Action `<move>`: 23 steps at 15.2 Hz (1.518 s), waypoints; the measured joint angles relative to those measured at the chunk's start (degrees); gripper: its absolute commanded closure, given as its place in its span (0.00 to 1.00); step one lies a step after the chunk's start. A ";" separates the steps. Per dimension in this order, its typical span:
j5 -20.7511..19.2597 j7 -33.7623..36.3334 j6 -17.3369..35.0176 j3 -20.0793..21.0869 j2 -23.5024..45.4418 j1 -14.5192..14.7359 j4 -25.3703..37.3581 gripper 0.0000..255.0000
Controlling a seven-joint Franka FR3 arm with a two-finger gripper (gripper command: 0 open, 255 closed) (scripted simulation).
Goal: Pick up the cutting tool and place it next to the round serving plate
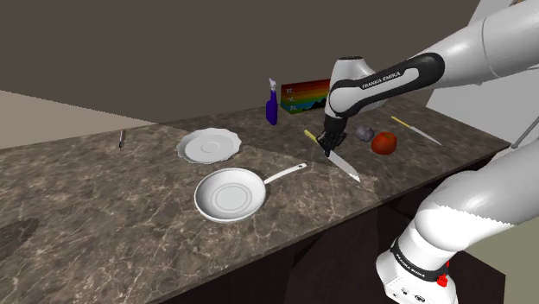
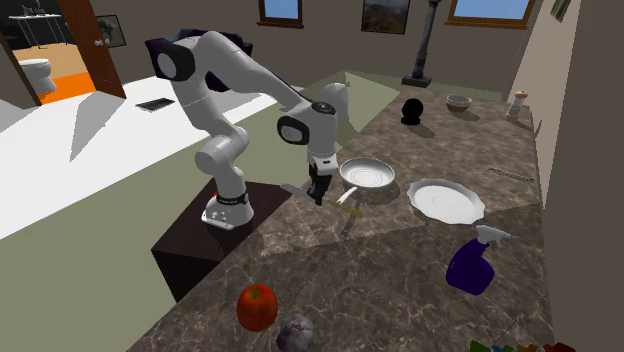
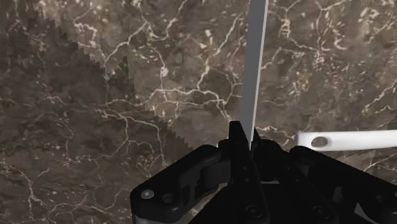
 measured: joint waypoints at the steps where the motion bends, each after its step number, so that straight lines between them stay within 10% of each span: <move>1: -0.01 0.01 -0.81 0.03 -0.53 -0.01 0.28 1.00; 8: 1.08 0.70 -2.25 0.65 7.66 0.98 9.85 1.00; 23: 3.56 2.29 -10.72 1.99 40.31 2.48 50.91 1.00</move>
